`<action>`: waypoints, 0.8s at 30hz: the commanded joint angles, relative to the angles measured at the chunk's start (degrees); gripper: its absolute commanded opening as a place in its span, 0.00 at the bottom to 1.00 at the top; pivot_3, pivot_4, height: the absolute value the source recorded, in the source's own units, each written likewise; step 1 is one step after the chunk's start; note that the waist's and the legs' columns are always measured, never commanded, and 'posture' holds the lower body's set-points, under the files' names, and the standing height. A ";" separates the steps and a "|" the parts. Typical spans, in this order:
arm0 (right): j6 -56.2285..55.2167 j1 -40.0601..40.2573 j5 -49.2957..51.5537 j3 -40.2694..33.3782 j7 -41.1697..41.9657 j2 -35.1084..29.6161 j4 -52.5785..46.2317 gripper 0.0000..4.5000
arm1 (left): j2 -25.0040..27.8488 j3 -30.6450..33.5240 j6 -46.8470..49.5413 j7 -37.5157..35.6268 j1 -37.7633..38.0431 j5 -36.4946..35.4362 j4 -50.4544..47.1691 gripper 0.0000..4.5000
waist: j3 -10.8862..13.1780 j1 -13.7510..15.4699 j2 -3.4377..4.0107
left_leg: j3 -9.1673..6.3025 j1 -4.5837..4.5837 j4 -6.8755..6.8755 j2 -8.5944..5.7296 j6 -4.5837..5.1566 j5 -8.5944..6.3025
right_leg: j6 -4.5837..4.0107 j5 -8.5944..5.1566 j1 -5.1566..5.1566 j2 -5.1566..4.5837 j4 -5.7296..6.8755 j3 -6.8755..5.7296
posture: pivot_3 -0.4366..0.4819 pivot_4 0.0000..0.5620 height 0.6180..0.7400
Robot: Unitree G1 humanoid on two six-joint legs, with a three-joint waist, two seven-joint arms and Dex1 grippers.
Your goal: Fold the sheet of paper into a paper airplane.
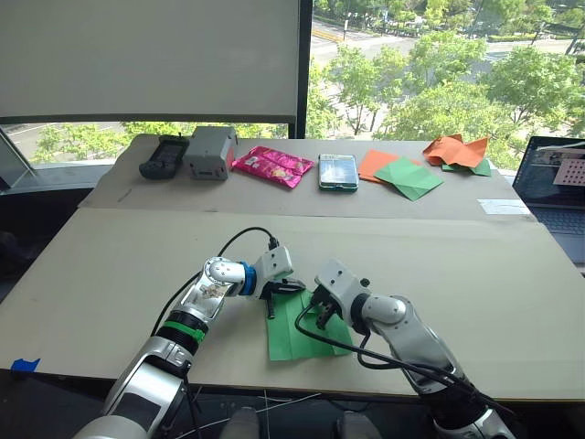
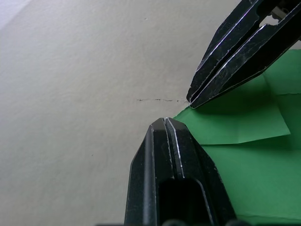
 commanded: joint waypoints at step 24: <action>8.75 11.52 3.30 -0.88 -1.12 -8.59 -7.47 0.01 | 0.69 -1.79 0.59 -0.48 0.88 2.51 1.92 0.00 | -0.14 0.15 -0.21 | 0.00 -0.01 0.00 -0.02 -0.08 -0.05 | 0.04 -0.13 0.02 -0.09 -0.08 -0.04 | 0.48 0.27 0.84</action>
